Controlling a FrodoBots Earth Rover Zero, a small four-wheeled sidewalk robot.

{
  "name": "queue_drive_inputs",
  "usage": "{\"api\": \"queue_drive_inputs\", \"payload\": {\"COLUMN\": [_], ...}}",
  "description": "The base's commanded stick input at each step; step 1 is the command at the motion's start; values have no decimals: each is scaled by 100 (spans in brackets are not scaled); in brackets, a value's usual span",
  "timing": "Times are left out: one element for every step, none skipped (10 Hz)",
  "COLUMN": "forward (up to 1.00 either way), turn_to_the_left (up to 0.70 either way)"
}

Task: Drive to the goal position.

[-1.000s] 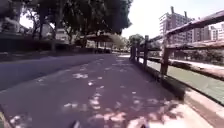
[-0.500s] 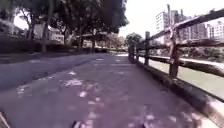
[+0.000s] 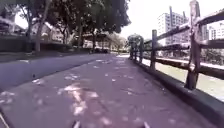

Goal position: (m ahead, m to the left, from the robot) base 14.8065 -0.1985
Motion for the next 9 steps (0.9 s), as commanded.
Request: {"api": "queue_drive_inputs", "payload": {"forward": [100, 100, 100, 100, 100, 100, 100, 100, 100], "turn_to_the_left": [0, 0, 0, -17, -40, -40, -18, 0, 0]}}
